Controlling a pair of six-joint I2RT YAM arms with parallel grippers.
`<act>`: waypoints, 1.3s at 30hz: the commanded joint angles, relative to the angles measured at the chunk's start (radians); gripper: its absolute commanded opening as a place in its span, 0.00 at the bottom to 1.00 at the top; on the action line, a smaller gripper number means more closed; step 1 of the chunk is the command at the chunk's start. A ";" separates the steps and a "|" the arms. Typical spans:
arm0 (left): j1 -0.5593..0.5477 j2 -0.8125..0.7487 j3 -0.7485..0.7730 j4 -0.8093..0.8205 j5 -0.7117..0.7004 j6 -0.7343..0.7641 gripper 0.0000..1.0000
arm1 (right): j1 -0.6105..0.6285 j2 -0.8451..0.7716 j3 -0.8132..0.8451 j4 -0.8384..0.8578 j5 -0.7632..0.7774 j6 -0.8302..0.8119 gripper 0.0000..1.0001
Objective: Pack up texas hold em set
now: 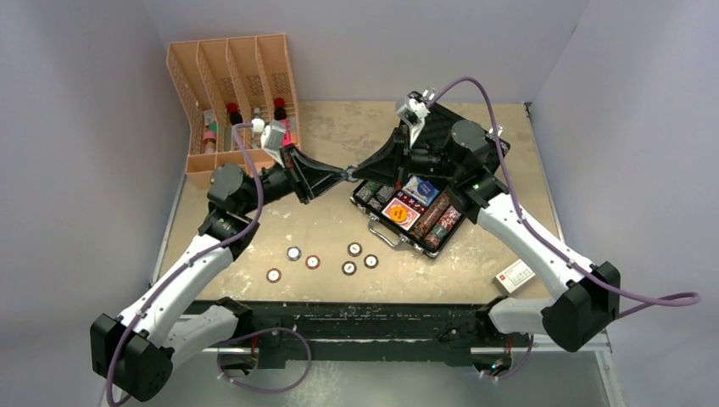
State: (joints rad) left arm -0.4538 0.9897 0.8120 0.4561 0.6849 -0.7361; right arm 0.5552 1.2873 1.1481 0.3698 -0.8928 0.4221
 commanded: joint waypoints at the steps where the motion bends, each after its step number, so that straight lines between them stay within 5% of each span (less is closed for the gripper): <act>1: 0.000 -0.024 0.032 0.010 -0.026 0.041 0.00 | 0.005 -0.019 0.031 0.071 -0.027 0.012 0.00; 8: 0.000 -0.049 0.068 -0.345 -0.350 0.197 0.40 | 0.006 -0.007 0.038 -0.163 0.228 -0.222 0.00; 12: 0.000 -0.080 0.056 -0.483 -0.706 0.208 0.47 | 0.006 0.066 0.038 -0.319 0.480 -0.343 0.00; 18: 0.000 -0.031 0.089 -0.665 -1.006 0.207 0.48 | 0.010 0.188 0.020 -0.422 0.710 -0.398 0.00; 39: 0.000 0.053 0.088 -0.685 -0.942 0.217 0.45 | 0.034 0.434 0.032 -0.432 0.858 -0.471 0.04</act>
State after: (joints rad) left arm -0.4541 1.0405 0.8509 -0.2489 -0.2817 -0.5373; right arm 0.5827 1.7374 1.1488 -0.0940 -0.0845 -0.0284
